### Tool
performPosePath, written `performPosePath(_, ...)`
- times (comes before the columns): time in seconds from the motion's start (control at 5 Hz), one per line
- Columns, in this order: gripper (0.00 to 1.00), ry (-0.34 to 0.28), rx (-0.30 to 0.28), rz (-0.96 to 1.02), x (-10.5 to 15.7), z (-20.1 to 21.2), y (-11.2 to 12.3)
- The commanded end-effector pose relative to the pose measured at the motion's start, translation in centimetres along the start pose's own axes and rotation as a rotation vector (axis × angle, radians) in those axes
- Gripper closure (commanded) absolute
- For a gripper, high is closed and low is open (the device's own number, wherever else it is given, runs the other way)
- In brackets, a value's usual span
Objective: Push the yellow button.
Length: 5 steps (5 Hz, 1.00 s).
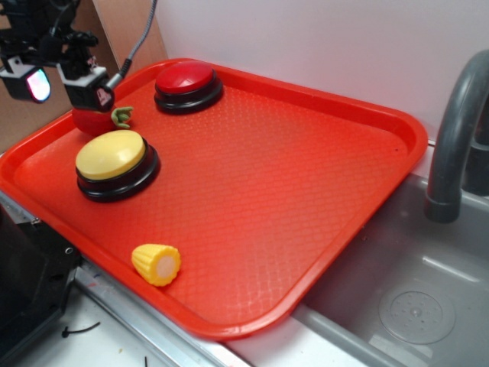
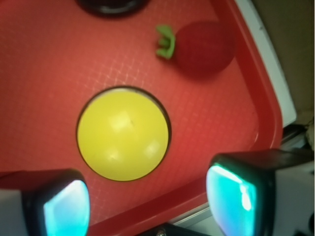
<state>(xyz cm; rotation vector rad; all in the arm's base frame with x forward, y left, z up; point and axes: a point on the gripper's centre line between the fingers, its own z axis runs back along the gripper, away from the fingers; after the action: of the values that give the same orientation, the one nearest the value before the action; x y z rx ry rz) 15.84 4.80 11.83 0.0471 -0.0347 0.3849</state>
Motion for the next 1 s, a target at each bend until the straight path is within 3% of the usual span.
performPosePath(0.0,0.00,-0.059,-0.019,0.000,1.4,1.9,-0.2)
performPosePath(0.4,0.00,-0.060,-0.004,-0.022,2.0,2.3,-0.8)
performPosePath(0.8,0.00,-0.056,-0.032,-0.013,2.1,3.0,-0.7)
